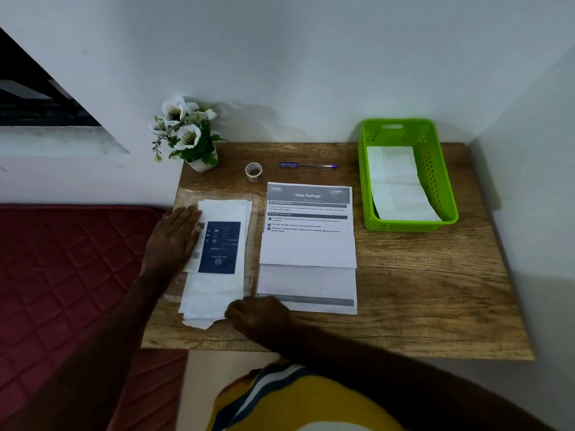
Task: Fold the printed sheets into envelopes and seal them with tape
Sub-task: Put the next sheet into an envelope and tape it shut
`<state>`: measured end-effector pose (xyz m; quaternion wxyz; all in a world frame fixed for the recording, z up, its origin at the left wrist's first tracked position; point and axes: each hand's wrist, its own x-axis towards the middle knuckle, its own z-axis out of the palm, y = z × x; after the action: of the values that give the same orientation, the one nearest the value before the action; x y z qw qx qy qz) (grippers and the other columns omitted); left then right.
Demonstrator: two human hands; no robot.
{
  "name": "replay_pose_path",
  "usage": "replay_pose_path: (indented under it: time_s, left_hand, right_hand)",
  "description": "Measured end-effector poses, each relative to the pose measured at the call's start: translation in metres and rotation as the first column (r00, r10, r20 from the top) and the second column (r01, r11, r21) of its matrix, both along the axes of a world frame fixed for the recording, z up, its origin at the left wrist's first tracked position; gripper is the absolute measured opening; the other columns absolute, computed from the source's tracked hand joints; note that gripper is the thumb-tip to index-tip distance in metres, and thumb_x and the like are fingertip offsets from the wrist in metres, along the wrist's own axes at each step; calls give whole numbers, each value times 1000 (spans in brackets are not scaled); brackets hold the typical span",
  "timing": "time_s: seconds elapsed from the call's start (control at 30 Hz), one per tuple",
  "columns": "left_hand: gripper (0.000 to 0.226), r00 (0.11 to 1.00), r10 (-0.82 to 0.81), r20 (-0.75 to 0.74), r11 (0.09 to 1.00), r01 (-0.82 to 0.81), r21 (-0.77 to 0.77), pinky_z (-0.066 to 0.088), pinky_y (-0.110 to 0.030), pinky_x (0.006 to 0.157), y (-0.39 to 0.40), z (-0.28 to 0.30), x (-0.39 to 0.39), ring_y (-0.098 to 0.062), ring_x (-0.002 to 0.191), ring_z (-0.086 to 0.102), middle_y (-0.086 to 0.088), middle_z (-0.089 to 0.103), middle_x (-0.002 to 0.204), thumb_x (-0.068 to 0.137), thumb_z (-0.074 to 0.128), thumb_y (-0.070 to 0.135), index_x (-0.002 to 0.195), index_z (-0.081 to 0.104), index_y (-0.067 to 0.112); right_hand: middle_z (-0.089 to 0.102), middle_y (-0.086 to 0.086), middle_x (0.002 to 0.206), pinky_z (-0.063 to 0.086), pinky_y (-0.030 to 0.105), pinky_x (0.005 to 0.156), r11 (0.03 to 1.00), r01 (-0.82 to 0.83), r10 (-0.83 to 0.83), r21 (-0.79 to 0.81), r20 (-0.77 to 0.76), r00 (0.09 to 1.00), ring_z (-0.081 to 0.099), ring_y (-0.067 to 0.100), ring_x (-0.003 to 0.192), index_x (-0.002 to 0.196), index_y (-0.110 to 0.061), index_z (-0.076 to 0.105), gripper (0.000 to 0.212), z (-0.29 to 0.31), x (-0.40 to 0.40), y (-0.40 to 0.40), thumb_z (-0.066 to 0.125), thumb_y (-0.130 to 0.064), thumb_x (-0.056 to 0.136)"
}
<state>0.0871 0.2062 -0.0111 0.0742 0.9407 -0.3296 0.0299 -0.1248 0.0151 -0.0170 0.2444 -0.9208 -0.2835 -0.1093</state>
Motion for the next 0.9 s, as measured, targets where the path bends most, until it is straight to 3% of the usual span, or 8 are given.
replay_pose_path:
  time_s: [0.1,0.27,0.4,0.5,0.6,0.7,0.8,0.9]
  left_hand:
    - [50,1000,5,-11,1000,-5,10,39,-54,115,0,0,1,-36,140,49,-18,54,149,106,36,31,144,54,3]
    - [48,1000,-2,6,1000,2,6,40,-55,113,-1,1,-1,-37,138,52,-18,56,146,106,38,29,141,57,2]
    - [47,1000,-24,17,1000,24,8,40,-56,113,0,0,-1,-38,136,53,-20,58,144,106,39,27,139,59,1]
    - [47,999,-31,14,999,31,14,40,-57,113,-2,1,-2,-38,136,53,-20,57,145,106,39,26,139,58,0]
    - [46,999,-39,27,999,39,7,41,-56,112,-1,1,0,-38,135,54,-20,58,144,106,40,27,138,60,0]
    - [47,1000,-20,19,1000,20,8,42,-54,111,0,5,3,-38,136,53,-19,58,144,106,40,28,139,59,1]
    - [49,1000,-19,23,1000,19,6,43,-53,110,1,8,5,-38,137,52,-18,56,147,106,38,29,142,56,1]
    - [52,1000,-14,0,1000,14,12,42,-54,109,0,11,5,-38,137,52,-18,55,147,105,35,31,141,57,1]
  right_hand:
    - [69,14,93,58,41,55,999,-40,39,-21,-45,998,67,28,76,109,-3,68,16,-3,5,3,60,-14,100]
    - [67,10,92,56,37,51,995,-86,87,-57,11,996,65,24,76,99,-7,71,7,-7,4,-1,67,-13,96]
    - [67,10,104,61,40,63,993,-61,60,-104,-16,998,66,25,91,110,-7,70,17,-8,4,-3,59,-17,101]
    - [66,12,103,61,42,67,991,-86,86,-104,-11,996,63,26,94,99,-6,70,22,-4,5,-1,51,-16,103]
    - [67,10,93,55,39,68,999,-22,20,37,52,998,61,24,85,88,-6,70,29,1,5,4,50,-17,105]
    - [70,12,97,54,38,77,960,106,-121,258,44,992,62,25,92,94,-3,69,23,8,1,6,56,-21,102]
    - [74,9,101,57,36,82,907,248,-260,340,-10,966,67,22,98,102,-6,71,23,17,-2,4,57,-24,102]
    - [74,5,99,57,33,74,853,337,-326,397,-98,940,68,16,88,104,-10,71,22,32,0,1,57,-26,104]
